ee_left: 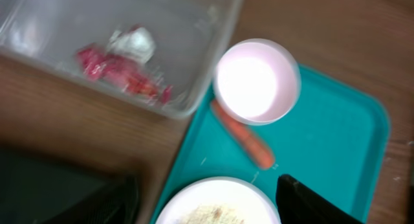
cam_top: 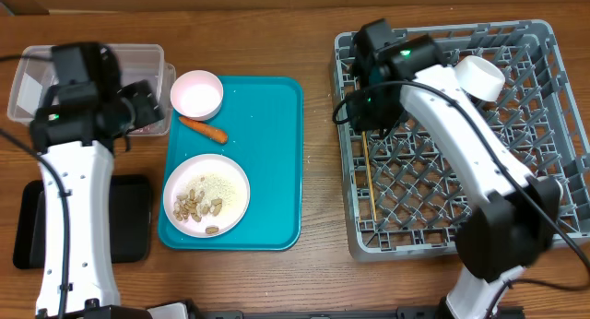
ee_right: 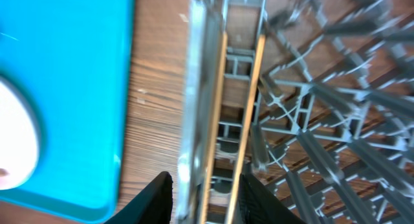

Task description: Sort waste into correct bins and load items into the dishwasher

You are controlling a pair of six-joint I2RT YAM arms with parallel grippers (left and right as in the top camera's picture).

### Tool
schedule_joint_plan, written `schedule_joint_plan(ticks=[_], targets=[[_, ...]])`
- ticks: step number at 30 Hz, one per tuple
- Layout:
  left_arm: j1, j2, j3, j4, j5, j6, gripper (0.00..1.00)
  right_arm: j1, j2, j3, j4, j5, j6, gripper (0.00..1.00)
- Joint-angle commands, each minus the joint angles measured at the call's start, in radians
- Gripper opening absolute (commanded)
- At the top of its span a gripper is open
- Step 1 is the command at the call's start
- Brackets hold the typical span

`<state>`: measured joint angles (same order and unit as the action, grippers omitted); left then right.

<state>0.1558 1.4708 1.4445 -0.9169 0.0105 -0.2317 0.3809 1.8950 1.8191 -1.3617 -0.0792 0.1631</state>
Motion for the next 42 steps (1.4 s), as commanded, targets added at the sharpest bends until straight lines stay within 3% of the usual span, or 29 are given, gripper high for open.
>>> schedule_joint_plan(ticks=[1, 8, 15, 26, 28, 30, 33, 34, 37, 42], targets=[[-0.097, 0.045, 0.005, 0.091, 0.010, 0.039, 0.70, -0.031, -0.188, 0.082, -0.009, 0.010, 0.055, 0.37], [-0.207, 0.246, 0.006, 0.301, -0.063, 0.054, 0.71, -0.273, -0.396, 0.082, -0.108, 0.036, 0.080, 0.55], [-0.224, 0.433, 0.006, 0.406, -0.074, 0.098, 0.71, -0.477, -0.425, 0.082, -0.216, 0.033, 0.073, 0.56], [-0.290, 0.591, 0.006, 0.447, -0.067, 0.108, 0.70, -0.481, -0.425, 0.082, -0.231, 0.033, 0.074, 0.55], [-0.306, 0.600, 0.006, 0.445, -0.070, 0.109, 0.65, -0.481, -0.425, 0.082, -0.231, 0.032, 0.074, 0.55], [-0.315, 0.602, 0.006, 0.440, -0.070, 0.109, 0.55, -0.481, -0.425, 0.082, -0.231, 0.032, 0.074, 0.55], [-0.332, 0.601, 0.006, 0.438, -0.070, 0.109, 0.13, -0.481, -0.425, 0.082, -0.232, 0.033, 0.074, 0.55], [-0.341, 0.601, 0.006, 0.430, -0.070, 0.109, 0.04, -0.481, -0.425, 0.082, -0.232, 0.033, 0.074, 0.55], [-0.371, 0.586, 0.006, 0.382, -0.056, 0.103, 0.04, -0.481, -0.425, 0.082, -0.232, 0.033, 0.073, 0.55], [-0.454, 0.554, 0.006, 0.232, 0.136, 0.097, 0.04, -0.481, -0.425, 0.082, -0.222, 0.034, 0.073, 0.55]])
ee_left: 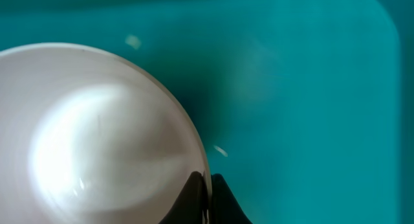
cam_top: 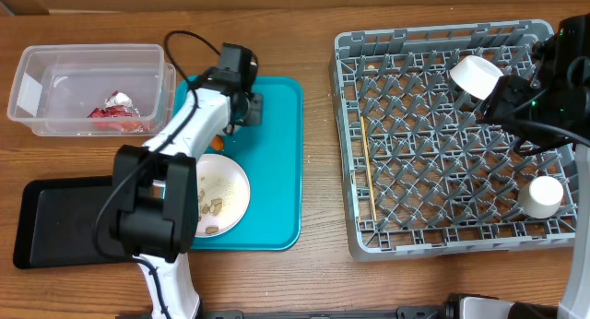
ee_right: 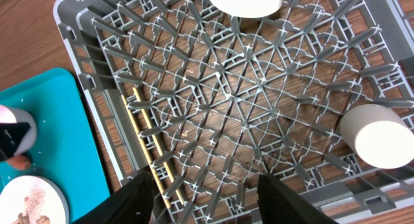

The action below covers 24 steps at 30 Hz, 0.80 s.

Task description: Sort waste into correct bins and load items into the dishwasher

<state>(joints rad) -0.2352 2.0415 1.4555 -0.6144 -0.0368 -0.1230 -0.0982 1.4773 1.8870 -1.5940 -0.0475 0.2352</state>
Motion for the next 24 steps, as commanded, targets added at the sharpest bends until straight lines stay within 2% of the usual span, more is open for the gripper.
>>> schedule_joint_plan(ticks=[1, 4, 5, 6, 7, 9, 13, 18, 20, 24], targets=[[-0.079, -0.016, -0.005, -0.095, 0.208, -0.012, 0.04, -0.002, -0.007, 0.014, 0.013, 0.002, 0.001, 0.55], [-0.118, -0.017, -0.005, -0.147, 0.234, -0.011, 0.04, -0.002, -0.006, 0.011, 0.014, 0.002, 0.001, 0.55], [-0.135, -0.017, -0.004, -0.167, 0.235, -0.011, 0.08, -0.002, -0.005, 0.011, 0.014, 0.002, 0.001, 0.55], [-0.142, -0.017, -0.004, -0.176, 0.235, -0.011, 0.15, -0.002, -0.005, 0.011, 0.014, 0.002, 0.001, 0.55], [-0.148, -0.017, -0.004, -0.183, 0.235, -0.011, 0.28, -0.002, -0.005, 0.011, 0.014, 0.002, 0.001, 0.55], [-0.151, -0.018, 0.005, -0.200, 0.233, -0.011, 0.36, -0.002, -0.005, 0.011, 0.014, 0.002, 0.001, 0.55], [-0.131, -0.060, 0.115, -0.286, 0.213, -0.011, 0.39, -0.002, 0.003, 0.011, 0.013, 0.001, 0.000, 0.55], [-0.092, -0.146, 0.274, -0.413, 0.072, -0.011, 0.44, -0.002, 0.006, 0.011, 0.021, -0.002, -0.006, 0.55], [-0.051, -0.194, 0.333, -0.490, 0.014, -0.012, 0.46, 0.001, 0.006, 0.011, 0.043, -0.089, -0.057, 0.55], [0.056, -0.289, 0.343, -0.549, 0.017, -0.047, 0.46, 0.075, 0.009, 0.011, 0.107, -0.142, -0.080, 0.55]])
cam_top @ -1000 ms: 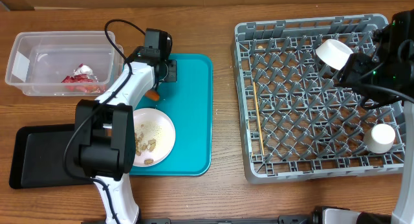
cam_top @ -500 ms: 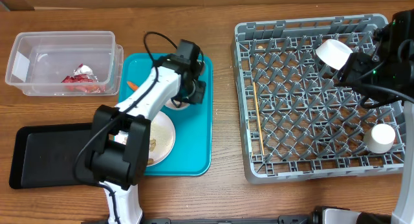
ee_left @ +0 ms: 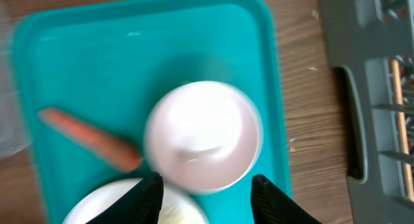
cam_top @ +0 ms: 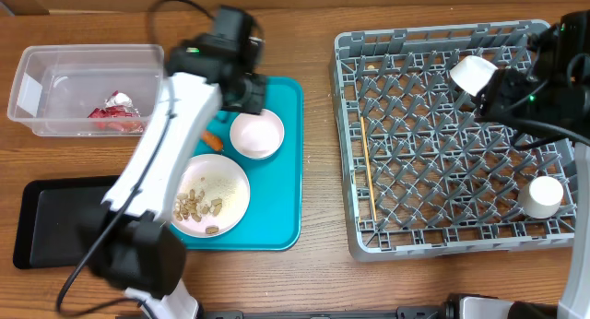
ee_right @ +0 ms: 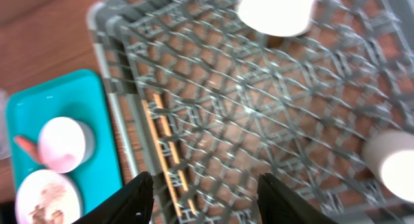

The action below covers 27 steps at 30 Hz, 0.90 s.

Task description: Sort waste into correct bins and load items into the dishwasher

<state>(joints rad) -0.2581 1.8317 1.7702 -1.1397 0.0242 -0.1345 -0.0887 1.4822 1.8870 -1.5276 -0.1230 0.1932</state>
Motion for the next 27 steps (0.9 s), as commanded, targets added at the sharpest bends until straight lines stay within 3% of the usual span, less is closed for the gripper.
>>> schedule_joint_plan(ticks=[1, 5, 13, 18, 25, 27], targets=[[0.114, -0.102, 0.028, -0.035, -0.042, -0.043, 0.46, 0.091, 0.007, 0.011, 0.060, -0.066, -0.038, 0.55], [0.314, -0.208, 0.028, -0.081, -0.010, -0.057, 0.47, 0.327, 0.079, 0.011, 0.185, -0.066, -0.037, 0.55], [0.448, -0.230, 0.028, -0.140, 0.047, -0.056, 0.49, 0.635, 0.412, 0.011, 0.445, -0.063, -0.037, 0.55], [0.448, -0.230, 0.028, -0.140, 0.047, -0.056, 0.49, 0.686, 0.578, 0.011, 0.573, -0.062, -0.035, 0.55], [0.448, -0.230, 0.028, -0.140, 0.047, -0.056, 0.52, 0.694, 0.741, 0.011, 0.599, -0.059, 0.072, 0.54], [0.448, -0.230, 0.028, -0.139, 0.047, -0.056, 0.53, 0.695, 0.783, 0.010, 0.589, -0.067, 0.095, 0.46]])
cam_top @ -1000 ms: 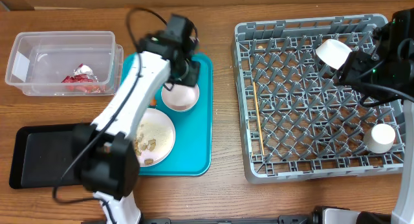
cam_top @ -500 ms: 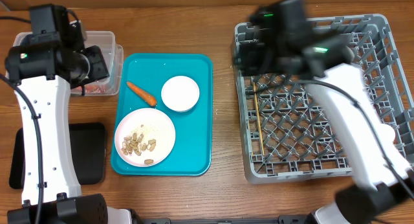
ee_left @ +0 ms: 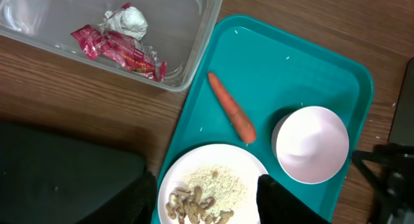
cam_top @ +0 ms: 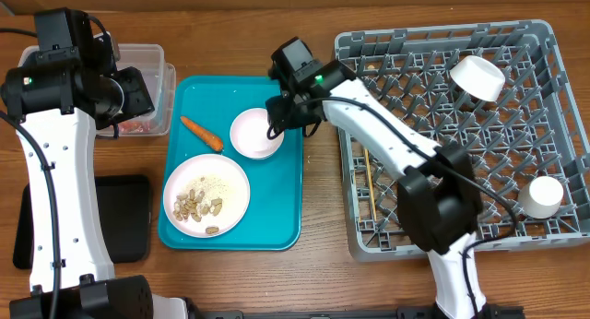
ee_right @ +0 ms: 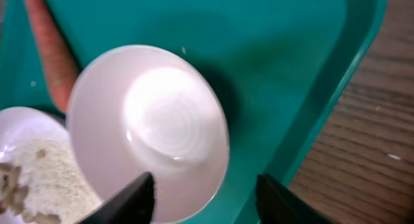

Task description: Sort waste into correct bins and load items into the dishwasher

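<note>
A pink bowl (cam_top: 256,133) sits upright on the teal tray (cam_top: 277,204), beside a carrot (cam_top: 201,132) and a white plate of peanuts and crumbs (cam_top: 206,194). My right gripper (cam_top: 282,116) is open just above the bowl's right rim. In the right wrist view its fingers (ee_right: 278,199) straddle the rim of the bowl (ee_right: 149,130). My left gripper (cam_top: 136,94) hangs open by the clear bin (cam_top: 152,59), with nothing between its fingers. In the left wrist view the left gripper (ee_left: 210,204) looks down on the carrot (ee_left: 231,117) and the plate (ee_left: 213,191).
The clear bin holds a red wrapper (ee_left: 119,46) and a white wad. A black bin (cam_top: 124,218) lies at lower left. The grey dish rack (cam_top: 355,238) at right holds a white bowl (cam_top: 477,77), a cup (cam_top: 541,194) and chopsticks (cam_top: 367,171).
My left gripper was open over the pink bowl on the tray and is now back by the clear bin. My right gripper was over the rack and is now open at the bowl's rim.
First the bowl stood at the tray's top left corner, with my left gripper near the clear bin and my right at the rack's left edge. Then my left gripper was shut on the bowl's rim. Later the bowl sat mid-tray, released. Now my right gripper is at it.
</note>
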You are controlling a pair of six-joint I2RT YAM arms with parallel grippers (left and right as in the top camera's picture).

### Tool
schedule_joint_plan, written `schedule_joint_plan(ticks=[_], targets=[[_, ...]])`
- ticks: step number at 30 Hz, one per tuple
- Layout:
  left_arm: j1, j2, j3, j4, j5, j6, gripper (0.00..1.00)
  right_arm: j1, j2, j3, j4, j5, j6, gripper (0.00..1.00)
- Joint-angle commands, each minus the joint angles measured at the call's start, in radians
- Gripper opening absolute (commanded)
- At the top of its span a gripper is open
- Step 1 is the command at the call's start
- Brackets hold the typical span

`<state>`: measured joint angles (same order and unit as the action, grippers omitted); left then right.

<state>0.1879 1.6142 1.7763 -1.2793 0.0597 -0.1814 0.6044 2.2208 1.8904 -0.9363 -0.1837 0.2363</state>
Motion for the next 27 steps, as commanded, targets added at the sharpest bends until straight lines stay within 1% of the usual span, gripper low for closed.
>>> schedule_joint_plan(ticks=[1, 2, 3, 4, 6, 8, 12, 14, 17, 18, 20, 21, 22, 24, 25, 27], targets=[[0.002, -0.013, 0.022, 0.000, 0.011, -0.009, 0.53, 0.007, 0.068, 0.007, -0.012, -0.029, 0.053, 0.36], [0.002, -0.013, 0.022, 0.000, 0.011, -0.010, 0.53, 0.008, 0.072, 0.007, -0.014, -0.032, 0.053, 0.32], [0.002, -0.013, 0.022, 0.000, 0.011, -0.009, 0.53, 0.011, 0.079, 0.007, -0.018, -0.031, 0.053, 0.25], [0.002, -0.013, 0.022, 0.000, 0.011, -0.010, 0.53, 0.012, 0.080, 0.007, -0.019, -0.027, 0.053, 0.14], [0.002, -0.013, 0.022, 0.000, 0.011, -0.010, 0.53, 0.012, 0.073, 0.010, -0.020, -0.027, 0.053, 0.04], [0.002, -0.013, 0.022, 0.000, 0.012, -0.010, 0.53, 0.005, 0.055, 0.011, -0.026, -0.027, 0.053, 0.04], [0.002, -0.013, 0.022, 0.001, 0.012, -0.010, 0.53, -0.068, -0.059, 0.106, -0.158, 0.095, 0.053, 0.04], [0.002, -0.013, 0.022, 0.000, 0.012, -0.010, 0.53, -0.124, -0.162, 0.183, -0.272, 0.243, 0.044, 0.04], [0.002, -0.013, 0.022, 0.001, 0.011, -0.010, 0.53, -0.179, -0.275, 0.201, -0.348, 0.388, -0.011, 0.04], [0.002, -0.013, 0.022, 0.001, 0.011, -0.010, 0.53, -0.206, -0.320, 0.201, -0.393, 0.496, -0.027, 0.04], [0.002, -0.013, 0.022, 0.002, 0.011, -0.010, 0.53, -0.245, -0.353, 0.201, -0.467, 0.695, -0.014, 0.04], [0.002, -0.013, 0.022, 0.002, 0.011, -0.010, 0.53, -0.263, -0.353, 0.200, -0.502, 0.824, 0.043, 0.04], [0.002, -0.013, 0.022, 0.002, 0.011, -0.010, 0.53, -0.288, -0.352, 0.187, -0.548, 1.034, 0.200, 0.04], [0.002, -0.013, 0.022, 0.002, 0.012, -0.010, 0.53, -0.327, -0.352, 0.153, -0.609, 1.246, 0.453, 0.04], [0.002, -0.013, 0.022, 0.001, 0.012, -0.010, 0.53, -0.346, -0.352, 0.132, -0.623, 1.300, 0.546, 0.04], [0.002, -0.013, 0.022, 0.001, 0.011, -0.009, 0.53, -0.378, -0.352, 0.083, -0.597, 1.328, 0.588, 0.04]])
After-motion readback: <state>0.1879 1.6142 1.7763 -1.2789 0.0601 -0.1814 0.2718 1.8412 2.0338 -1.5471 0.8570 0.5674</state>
